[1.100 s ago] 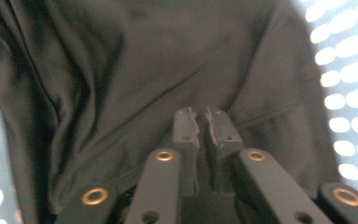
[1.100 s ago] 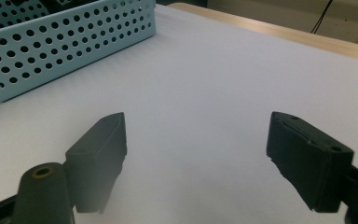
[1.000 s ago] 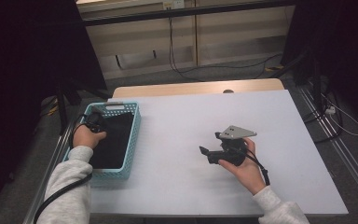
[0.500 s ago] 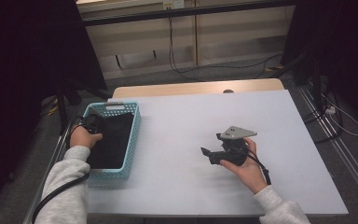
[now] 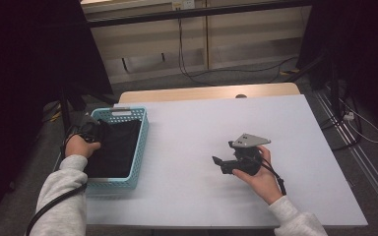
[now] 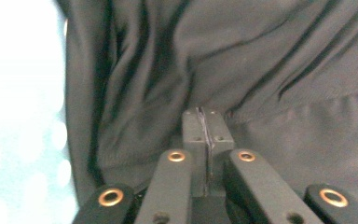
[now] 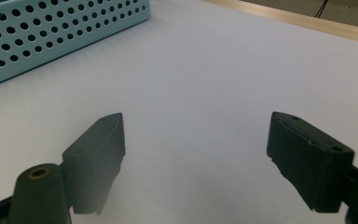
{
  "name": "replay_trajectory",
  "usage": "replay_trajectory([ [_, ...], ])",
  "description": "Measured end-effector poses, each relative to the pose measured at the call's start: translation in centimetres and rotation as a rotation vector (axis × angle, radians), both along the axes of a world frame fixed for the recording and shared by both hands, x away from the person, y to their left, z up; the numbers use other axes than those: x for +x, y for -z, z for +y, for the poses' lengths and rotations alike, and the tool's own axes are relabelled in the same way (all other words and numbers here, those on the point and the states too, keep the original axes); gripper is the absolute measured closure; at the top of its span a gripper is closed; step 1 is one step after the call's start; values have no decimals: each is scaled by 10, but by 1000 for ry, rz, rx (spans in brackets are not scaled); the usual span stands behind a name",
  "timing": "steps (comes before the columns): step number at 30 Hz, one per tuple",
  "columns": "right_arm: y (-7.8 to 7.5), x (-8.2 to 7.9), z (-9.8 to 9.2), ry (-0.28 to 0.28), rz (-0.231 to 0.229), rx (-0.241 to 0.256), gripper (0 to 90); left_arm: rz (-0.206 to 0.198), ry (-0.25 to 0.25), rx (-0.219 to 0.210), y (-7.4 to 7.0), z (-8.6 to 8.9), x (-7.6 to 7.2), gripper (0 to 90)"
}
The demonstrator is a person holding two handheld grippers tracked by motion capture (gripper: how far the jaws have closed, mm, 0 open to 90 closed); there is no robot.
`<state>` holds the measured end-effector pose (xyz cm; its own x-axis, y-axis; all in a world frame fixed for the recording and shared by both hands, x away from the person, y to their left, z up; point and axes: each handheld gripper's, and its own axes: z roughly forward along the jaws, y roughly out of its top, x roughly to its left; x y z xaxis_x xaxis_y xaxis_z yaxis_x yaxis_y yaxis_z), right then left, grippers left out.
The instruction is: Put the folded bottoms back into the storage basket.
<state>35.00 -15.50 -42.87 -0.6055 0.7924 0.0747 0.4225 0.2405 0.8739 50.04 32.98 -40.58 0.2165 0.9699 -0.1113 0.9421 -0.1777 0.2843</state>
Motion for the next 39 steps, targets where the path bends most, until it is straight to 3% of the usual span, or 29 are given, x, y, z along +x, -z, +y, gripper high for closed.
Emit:
replay_trajectory([
  [6,0,1,2,-3,2,4,189,-87,41,-47,-13,-26,10,890],
  [14,0,1,2,-6,7,8,187,-159,85,-77,-2,-57,31,897],
  [16,1,2,2,-5,10,7,186,-160,106,-71,2,-65,35,893],
  [20,1,1,2,-4,13,3,184,-102,124,-62,16,-73,38,892],
  [23,0,0,2,-4,12,2,181,-101,117,-111,20,-73,36,900],
  [25,0,0,1,-6,12,1,181,-78,144,-149,20,-76,33,900],
  [27,0,0,2,-7,13,-1,181,-76,177,-148,20,-79,29,900],
  [30,0,0,3,-8,11,-1,181,-65,196,-131,16,-78,26,900],
  [33,0,-1,3,-9,7,-2,181,-93,186,-131,10,-73,23,884],
  [39,-2,0,-2,0,4,-1,180,-141,197,-114,-22,-60,20,774],
])
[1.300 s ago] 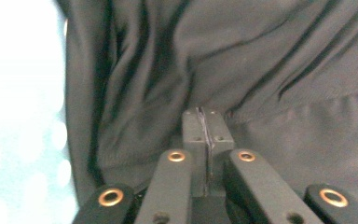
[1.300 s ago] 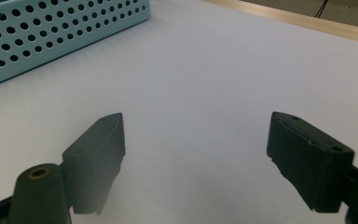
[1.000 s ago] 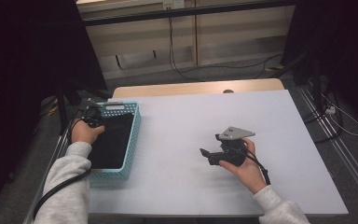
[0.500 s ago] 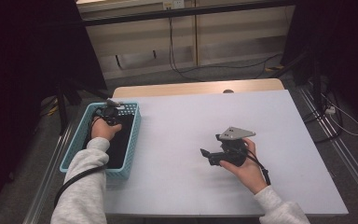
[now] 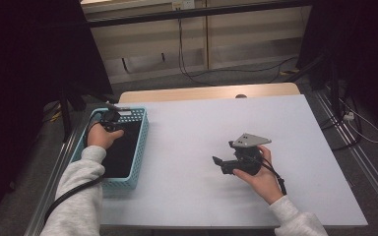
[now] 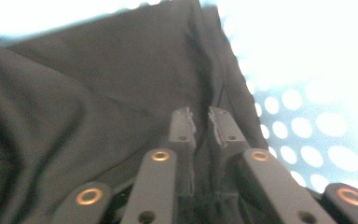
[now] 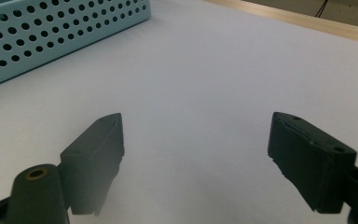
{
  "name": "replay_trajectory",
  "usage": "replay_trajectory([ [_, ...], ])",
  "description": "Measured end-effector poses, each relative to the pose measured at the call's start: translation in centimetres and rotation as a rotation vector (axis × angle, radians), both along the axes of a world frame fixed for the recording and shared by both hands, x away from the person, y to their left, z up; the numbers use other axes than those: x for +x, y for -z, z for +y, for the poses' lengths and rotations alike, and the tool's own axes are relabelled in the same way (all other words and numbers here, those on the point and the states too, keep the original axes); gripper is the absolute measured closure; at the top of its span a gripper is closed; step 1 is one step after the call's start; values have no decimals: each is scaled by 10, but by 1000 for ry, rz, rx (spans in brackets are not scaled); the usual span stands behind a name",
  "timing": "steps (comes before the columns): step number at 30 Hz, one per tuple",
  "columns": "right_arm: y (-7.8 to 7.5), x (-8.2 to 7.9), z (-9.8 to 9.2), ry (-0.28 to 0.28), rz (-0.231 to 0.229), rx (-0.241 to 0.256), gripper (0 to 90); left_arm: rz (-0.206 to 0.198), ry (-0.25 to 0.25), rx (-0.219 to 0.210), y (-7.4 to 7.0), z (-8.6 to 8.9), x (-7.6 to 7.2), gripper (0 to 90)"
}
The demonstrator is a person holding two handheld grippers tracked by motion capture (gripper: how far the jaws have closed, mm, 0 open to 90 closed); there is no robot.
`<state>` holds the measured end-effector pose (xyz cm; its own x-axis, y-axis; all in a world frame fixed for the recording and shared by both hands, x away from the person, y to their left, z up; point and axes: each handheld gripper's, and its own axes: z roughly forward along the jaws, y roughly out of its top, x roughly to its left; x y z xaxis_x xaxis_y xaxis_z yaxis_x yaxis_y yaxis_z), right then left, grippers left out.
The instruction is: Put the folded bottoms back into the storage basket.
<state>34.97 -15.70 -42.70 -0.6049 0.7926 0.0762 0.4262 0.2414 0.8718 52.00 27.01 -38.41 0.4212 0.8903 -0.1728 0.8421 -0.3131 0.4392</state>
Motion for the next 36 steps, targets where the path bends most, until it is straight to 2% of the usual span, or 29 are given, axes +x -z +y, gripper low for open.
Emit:
replay_trajectory([
  [5,-2,0,-4,5,-1,1,179,-40,4,-7,-24,5,-6,677],
  [11,-2,-4,-13,14,1,0,178,-62,18,-11,-38,4,-12,568],
  [19,-4,-11,-28,39,-6,8,179,-90,63,-42,-48,-12,-20,461],
  [24,-4,-13,-35,44,-5,2,178,-101,102,-43,-53,-22,-24,398],
  [31,-4,-18,-40,38,-10,-2,178,-109,123,-55,-55,-36,-29,342],
  [36,-4,-20,-45,42,-13,1,177,-109,171,-51,-56,-50,-34,303],
])
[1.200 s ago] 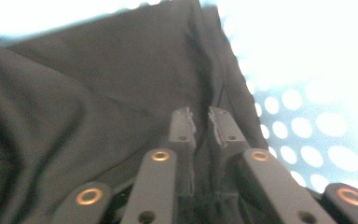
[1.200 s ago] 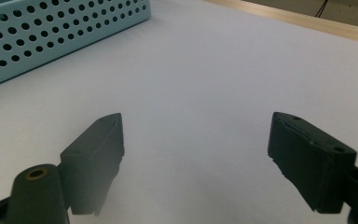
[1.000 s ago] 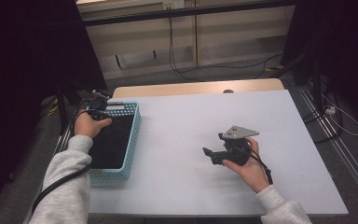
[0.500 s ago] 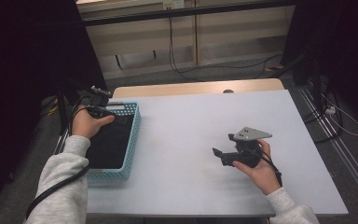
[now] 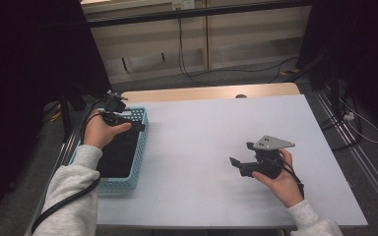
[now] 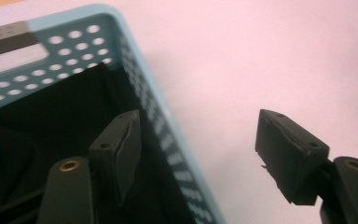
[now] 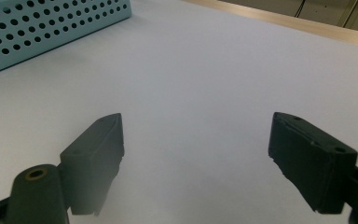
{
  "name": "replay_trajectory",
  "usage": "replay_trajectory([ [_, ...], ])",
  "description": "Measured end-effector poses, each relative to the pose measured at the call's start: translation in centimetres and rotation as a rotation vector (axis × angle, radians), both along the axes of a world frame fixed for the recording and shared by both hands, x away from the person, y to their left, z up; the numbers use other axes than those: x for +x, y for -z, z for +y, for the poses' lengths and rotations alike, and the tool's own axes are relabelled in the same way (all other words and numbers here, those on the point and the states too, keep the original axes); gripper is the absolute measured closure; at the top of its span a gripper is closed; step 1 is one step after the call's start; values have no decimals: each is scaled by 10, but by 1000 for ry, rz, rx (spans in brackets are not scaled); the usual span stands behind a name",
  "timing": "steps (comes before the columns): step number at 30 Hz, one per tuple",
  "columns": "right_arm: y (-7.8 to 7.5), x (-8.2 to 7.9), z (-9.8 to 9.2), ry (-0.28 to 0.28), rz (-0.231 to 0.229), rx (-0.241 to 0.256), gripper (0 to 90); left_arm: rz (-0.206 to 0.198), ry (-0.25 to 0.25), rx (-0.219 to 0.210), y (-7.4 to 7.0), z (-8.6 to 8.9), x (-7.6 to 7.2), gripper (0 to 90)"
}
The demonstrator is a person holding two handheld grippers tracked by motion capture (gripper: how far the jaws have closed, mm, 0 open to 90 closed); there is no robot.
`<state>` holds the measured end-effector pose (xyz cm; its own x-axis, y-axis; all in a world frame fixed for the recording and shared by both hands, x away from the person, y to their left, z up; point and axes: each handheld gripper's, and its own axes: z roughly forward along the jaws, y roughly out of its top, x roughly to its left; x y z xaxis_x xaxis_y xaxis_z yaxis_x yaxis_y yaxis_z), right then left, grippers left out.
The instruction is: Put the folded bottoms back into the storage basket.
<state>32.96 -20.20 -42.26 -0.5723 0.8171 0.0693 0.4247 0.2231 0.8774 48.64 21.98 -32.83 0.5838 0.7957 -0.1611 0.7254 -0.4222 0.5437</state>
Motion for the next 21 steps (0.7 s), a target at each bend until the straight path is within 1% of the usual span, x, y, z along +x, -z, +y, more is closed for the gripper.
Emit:
replay_trajectory([
  [4,1,-2,-4,0,6,0,177,-11,36,-9,0,-13,-4,277],
  [6,2,-2,-7,-1,7,-2,176,-16,45,-25,1,-20,-6,263],
  [9,2,-4,-9,-9,3,-4,176,-12,66,-39,4,-29,-10,254],
  [15,4,-7,-17,-5,10,1,176,-14,112,-42,9,-44,-17,241],
  [18,5,-8,-20,-7,12,-3,176,-19,130,-39,11,-50,-21,232],
  [20,5,-9,-22,-8,14,-7,176,-17,136,-48,14,-54,-23,229],
  [21,6,-10,-23,-7,14,-8,176,-17,140,-43,15,-56,-25,229],
])
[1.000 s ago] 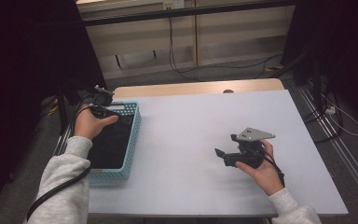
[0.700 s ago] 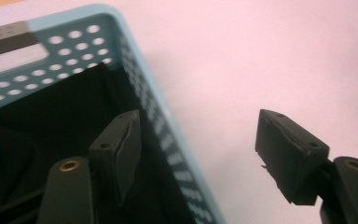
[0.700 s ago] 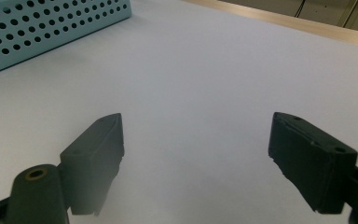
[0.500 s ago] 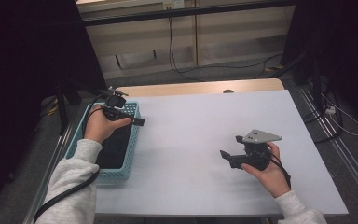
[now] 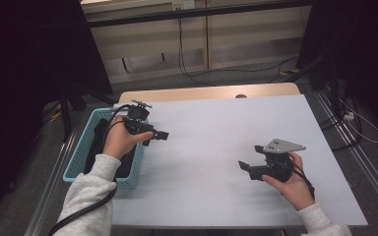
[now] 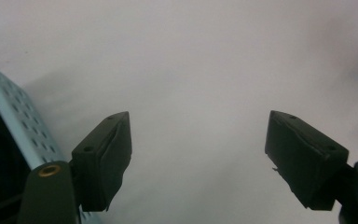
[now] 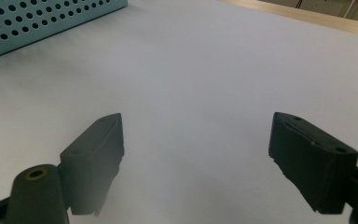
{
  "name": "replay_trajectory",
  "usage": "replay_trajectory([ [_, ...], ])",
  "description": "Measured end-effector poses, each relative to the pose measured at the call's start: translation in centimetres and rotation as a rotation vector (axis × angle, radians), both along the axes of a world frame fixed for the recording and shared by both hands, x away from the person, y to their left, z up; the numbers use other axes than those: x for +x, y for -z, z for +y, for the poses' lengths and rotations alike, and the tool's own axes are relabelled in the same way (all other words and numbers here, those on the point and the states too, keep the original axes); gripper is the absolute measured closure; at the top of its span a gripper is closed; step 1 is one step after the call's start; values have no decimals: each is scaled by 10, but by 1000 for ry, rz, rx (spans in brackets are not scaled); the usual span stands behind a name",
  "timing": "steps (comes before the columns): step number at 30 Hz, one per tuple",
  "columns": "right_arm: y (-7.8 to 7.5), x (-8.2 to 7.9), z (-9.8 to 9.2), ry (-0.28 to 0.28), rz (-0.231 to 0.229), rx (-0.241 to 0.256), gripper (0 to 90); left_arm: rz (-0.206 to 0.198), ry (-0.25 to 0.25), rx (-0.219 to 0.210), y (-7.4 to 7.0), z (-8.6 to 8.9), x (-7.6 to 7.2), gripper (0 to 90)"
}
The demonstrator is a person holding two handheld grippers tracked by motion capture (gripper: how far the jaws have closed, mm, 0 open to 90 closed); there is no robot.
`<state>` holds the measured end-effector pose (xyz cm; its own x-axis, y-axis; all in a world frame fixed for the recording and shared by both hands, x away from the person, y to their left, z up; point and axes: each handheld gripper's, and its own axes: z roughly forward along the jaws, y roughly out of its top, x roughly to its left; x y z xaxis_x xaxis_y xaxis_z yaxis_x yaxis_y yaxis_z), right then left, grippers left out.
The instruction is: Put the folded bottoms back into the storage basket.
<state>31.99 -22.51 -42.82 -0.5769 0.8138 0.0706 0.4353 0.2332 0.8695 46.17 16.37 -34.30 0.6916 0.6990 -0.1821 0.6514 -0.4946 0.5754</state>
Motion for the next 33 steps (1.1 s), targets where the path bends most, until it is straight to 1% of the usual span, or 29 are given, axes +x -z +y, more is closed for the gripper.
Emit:
replay_trajectory([
  [1,0,-1,-1,1,2,-1,176,-5,14,5,1,-1,-1,226],
  [2,0,-1,-2,1,0,-1,176,1,18,0,3,-3,-2,223],
  [5,1,-2,-5,2,3,-3,176,1,19,-14,7,-6,-6,217],
  [8,2,-4,-7,5,8,-5,176,4,35,-7,11,-8,-9,213],
  [9,2,-4,-8,5,8,-5,176,7,30,-14,12,-10,-10,214],
  [10,2,-4,-9,6,8,-5,176,7,53,-1,13,-9,-11,211],
  [12,2,-5,-11,8,8,-5,176,8,43,-13,16,-10,-13,210],
  [13,3,-5,-12,9,6,-4,176,8,53,-7,17,-10,-13,209],
  [15,2,-6,-15,12,6,-4,176,12,49,-12,19,-10,-16,206],
  [16,2,-7,-16,14,8,-2,176,10,65,-4,20,-10,-17,206],
  [17,3,-7,-17,15,7,-4,176,13,55,-12,22,-10,-18,206],
  [18,3,-7,-18,20,8,-2,176,13,59,-11,23,-10,-19,204],
  [19,3,-8,-19,21,10,-1,176,14,54,-21,25,-9,-20,202],
  [20,3,-8,-20,21,9,-3,176,15,57,-16,26,-9,-21,201],
  [22,4,-8,-22,23,11,-3,176,17,56,-27,28,-9,-23,199],
  [25,4,-9,-24,28,11,-3,176,17,66,-38,32,-10,-27,199],
  [28,4,-10,-26,30,13,-4,176,19,80,-36,36,-10,-30,193],
  [33,5,-12,-29,31,15,-8,176,25,66,-63,44,-9,-36,180],
])
